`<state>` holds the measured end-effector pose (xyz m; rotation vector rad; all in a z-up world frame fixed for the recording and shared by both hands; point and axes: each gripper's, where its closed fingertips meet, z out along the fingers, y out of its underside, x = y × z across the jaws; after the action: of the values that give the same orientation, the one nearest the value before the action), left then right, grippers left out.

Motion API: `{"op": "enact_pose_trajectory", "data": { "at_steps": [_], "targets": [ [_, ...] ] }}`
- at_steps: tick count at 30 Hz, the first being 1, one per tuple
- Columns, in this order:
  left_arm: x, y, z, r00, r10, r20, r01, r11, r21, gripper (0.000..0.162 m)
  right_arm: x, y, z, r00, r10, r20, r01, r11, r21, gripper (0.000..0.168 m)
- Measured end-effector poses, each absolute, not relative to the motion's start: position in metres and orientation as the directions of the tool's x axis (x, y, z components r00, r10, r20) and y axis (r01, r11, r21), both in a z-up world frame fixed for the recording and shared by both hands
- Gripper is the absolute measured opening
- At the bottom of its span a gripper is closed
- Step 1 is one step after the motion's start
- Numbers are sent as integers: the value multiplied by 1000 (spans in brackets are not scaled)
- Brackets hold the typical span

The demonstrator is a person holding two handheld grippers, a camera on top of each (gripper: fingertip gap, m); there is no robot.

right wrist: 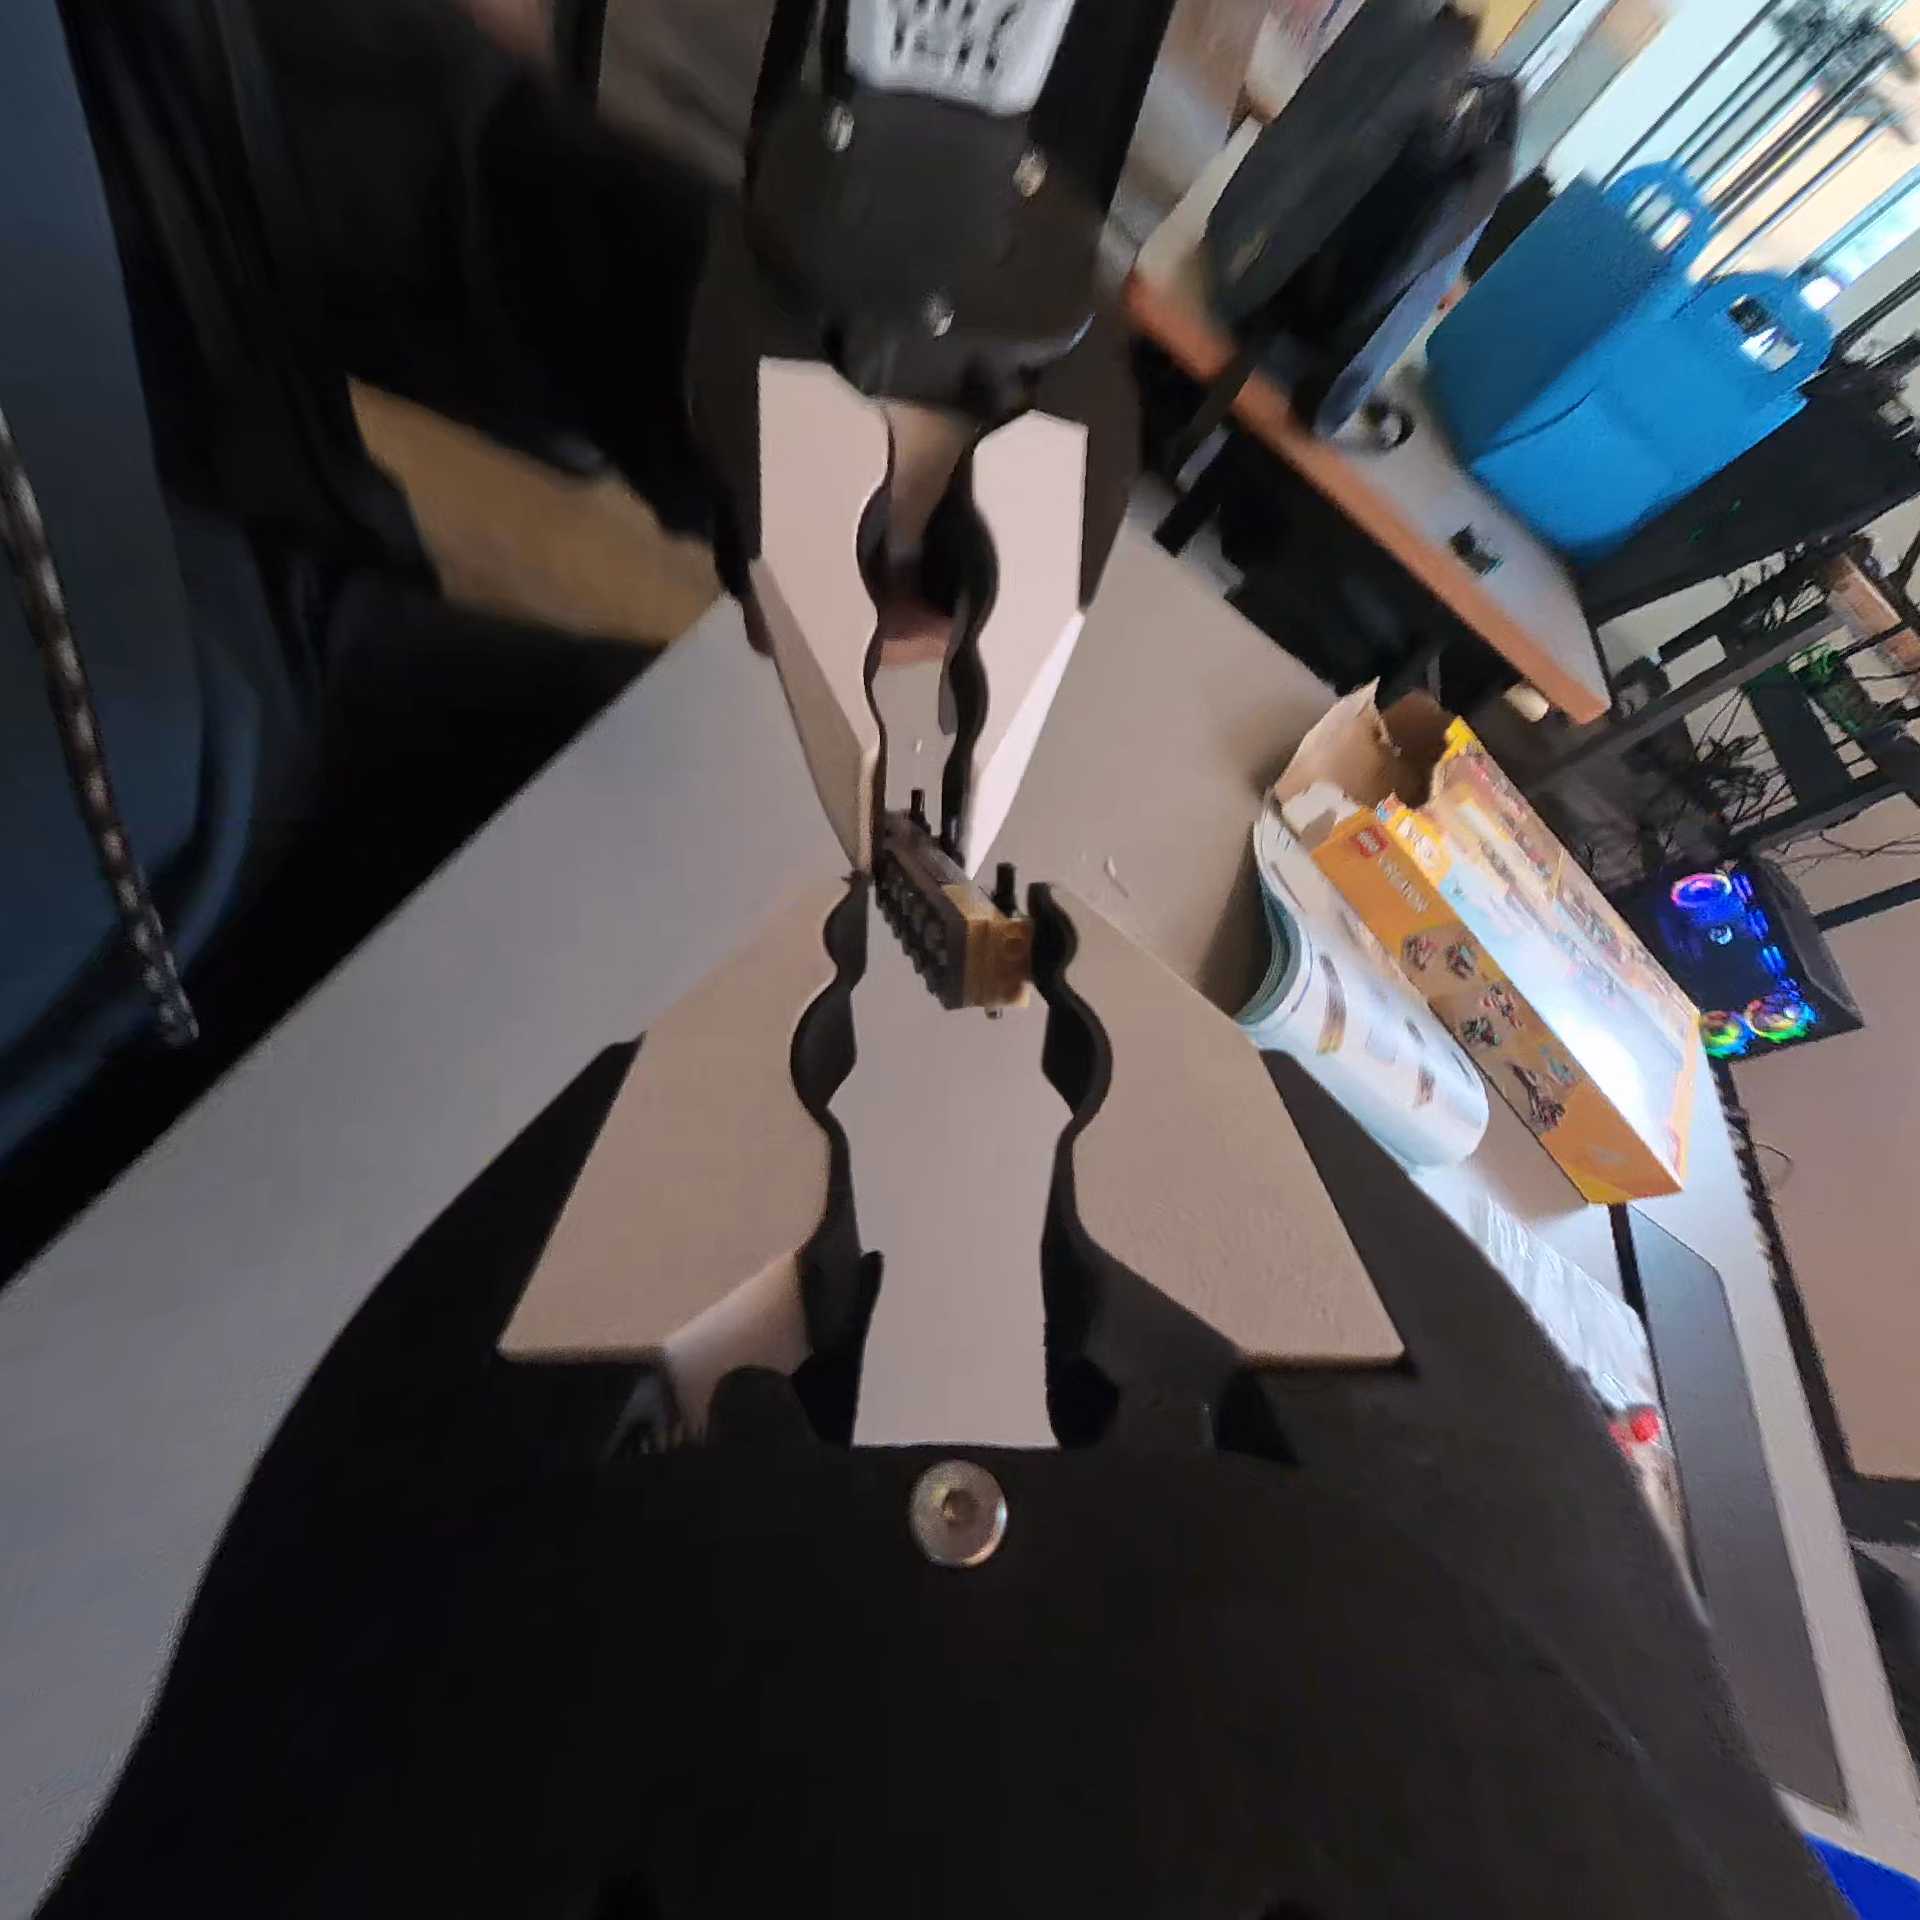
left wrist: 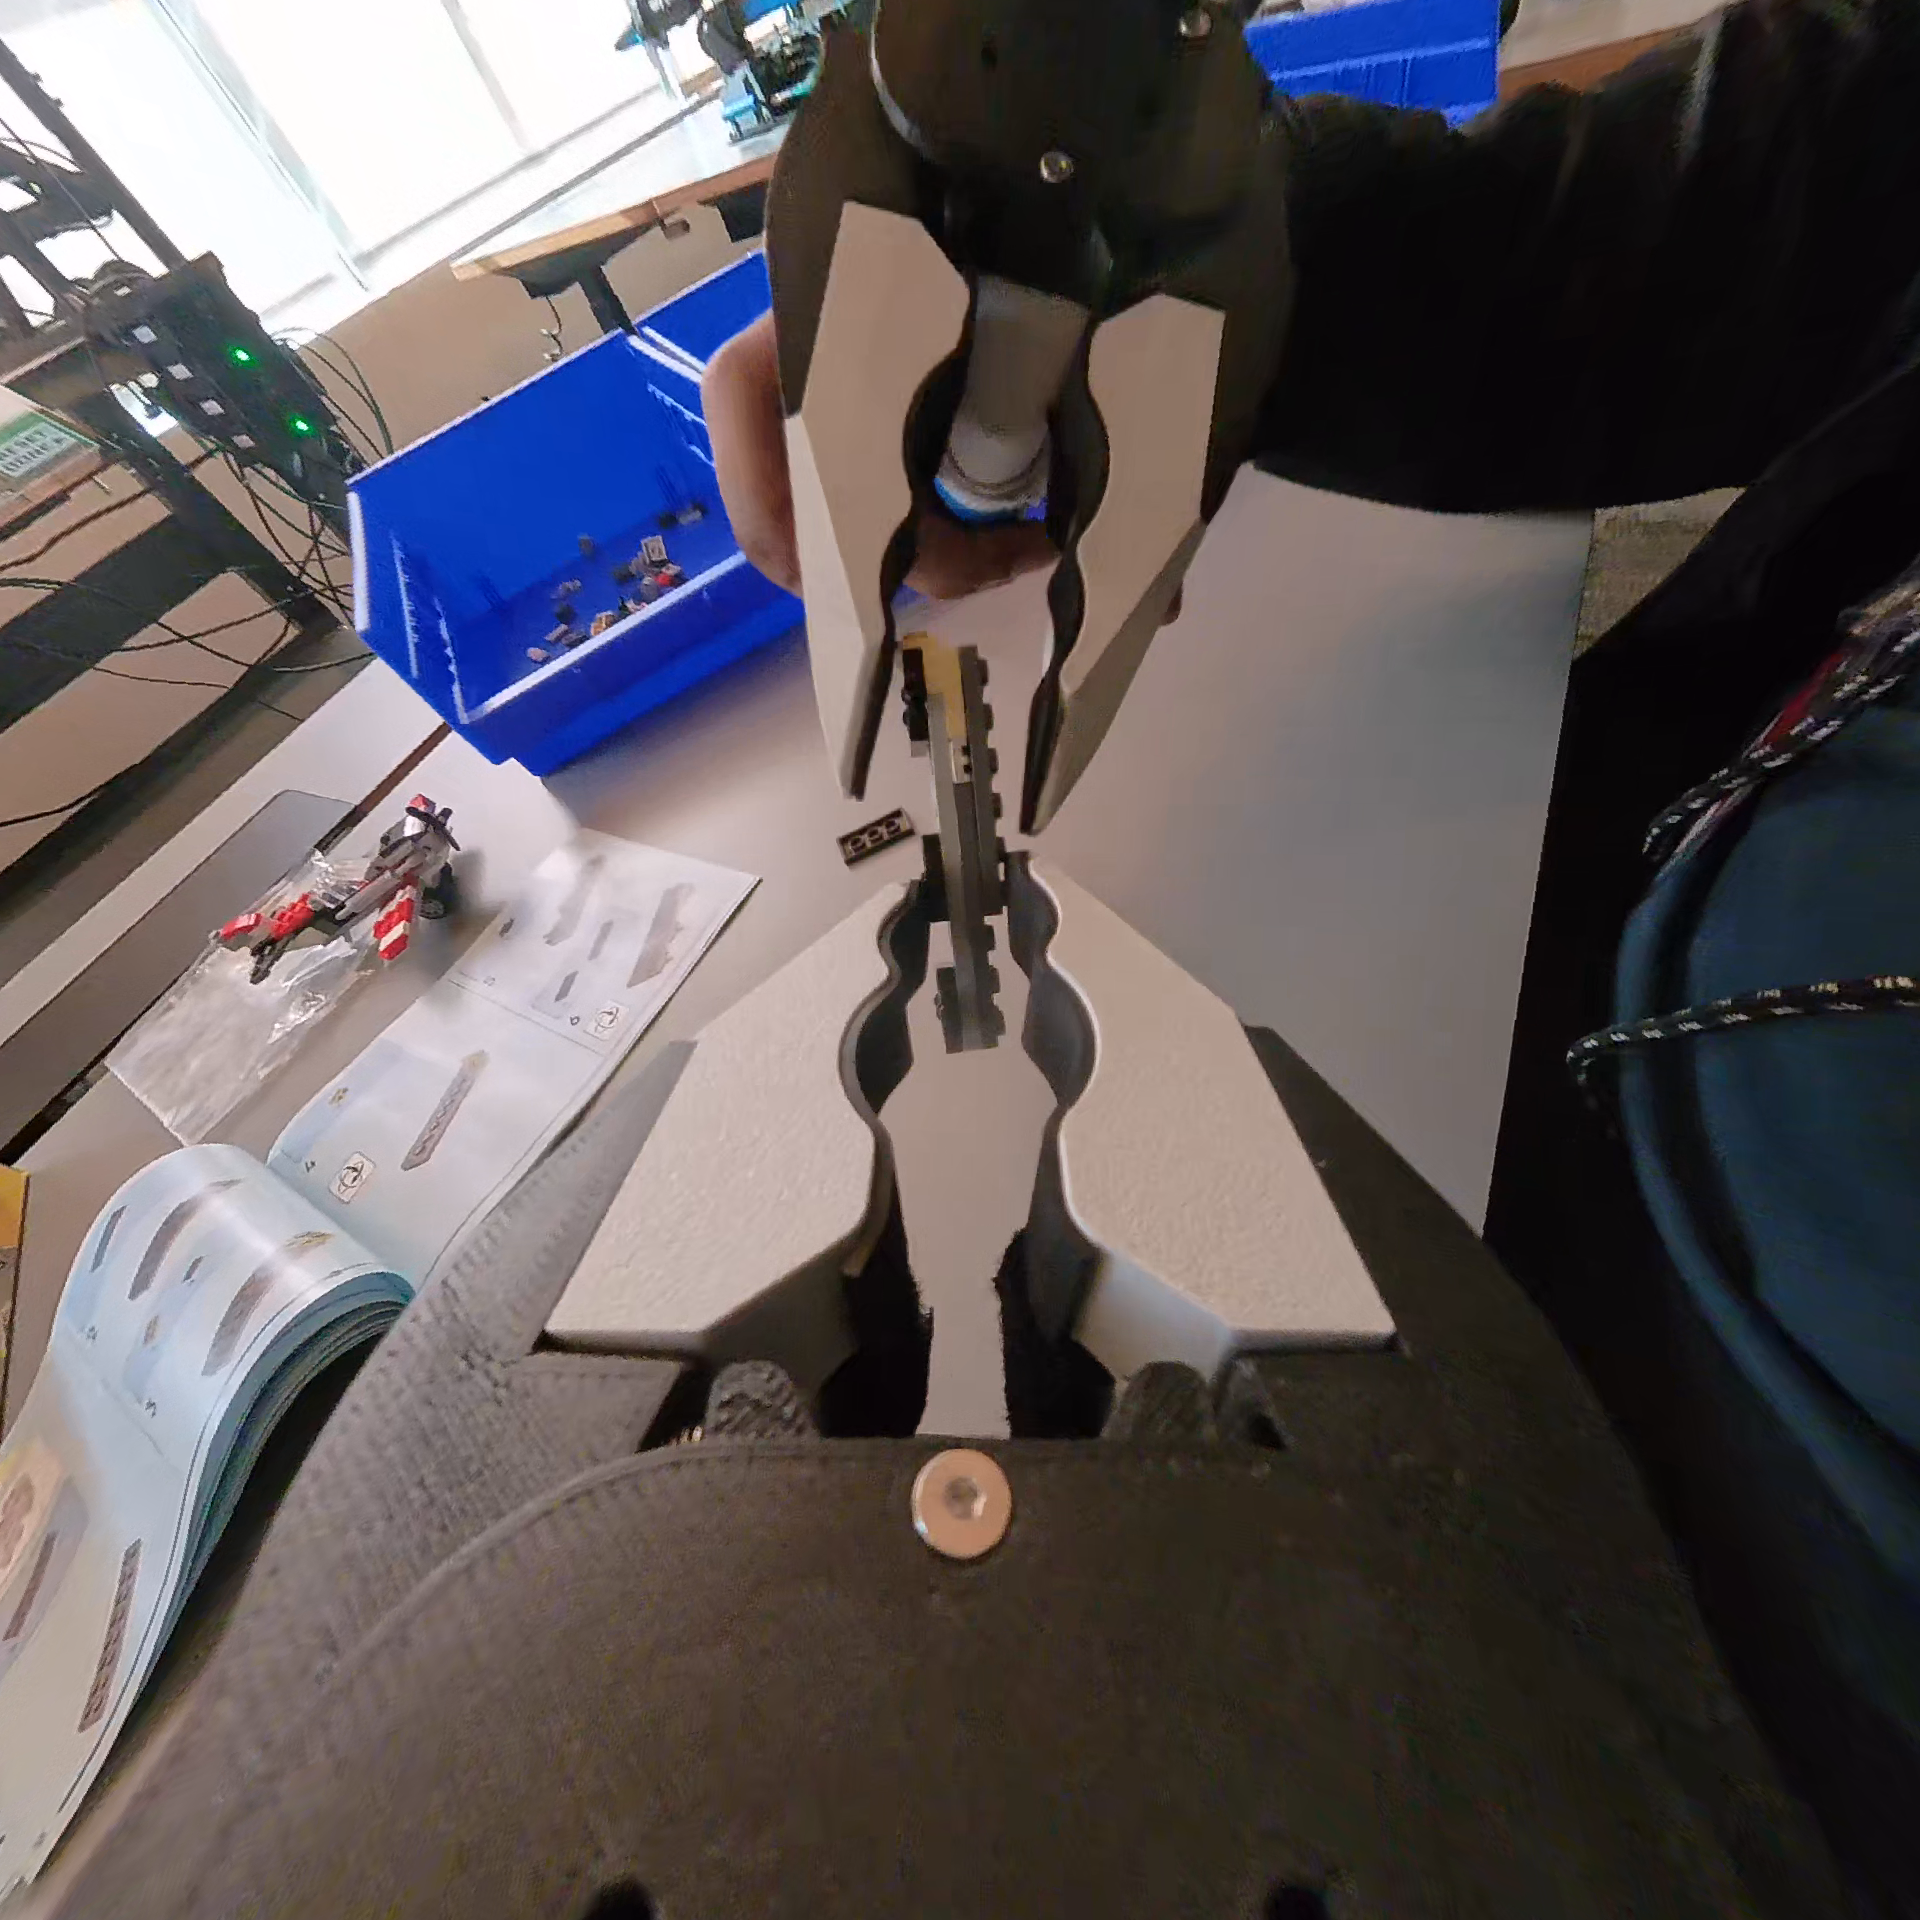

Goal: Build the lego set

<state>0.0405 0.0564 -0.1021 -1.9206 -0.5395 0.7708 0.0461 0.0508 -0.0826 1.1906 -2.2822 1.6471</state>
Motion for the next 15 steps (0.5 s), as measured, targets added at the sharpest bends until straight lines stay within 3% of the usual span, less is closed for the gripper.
{"op": "enact_pose_trajectory", "data": {
  "at_steps": [15],
  "targets": [
    [46, 62, -112, 741, 616, -265, 77, -471, -879, 14, 55, 57, -95, -674, -633, 380, -578, 131, -806, 17]
  ]
}}
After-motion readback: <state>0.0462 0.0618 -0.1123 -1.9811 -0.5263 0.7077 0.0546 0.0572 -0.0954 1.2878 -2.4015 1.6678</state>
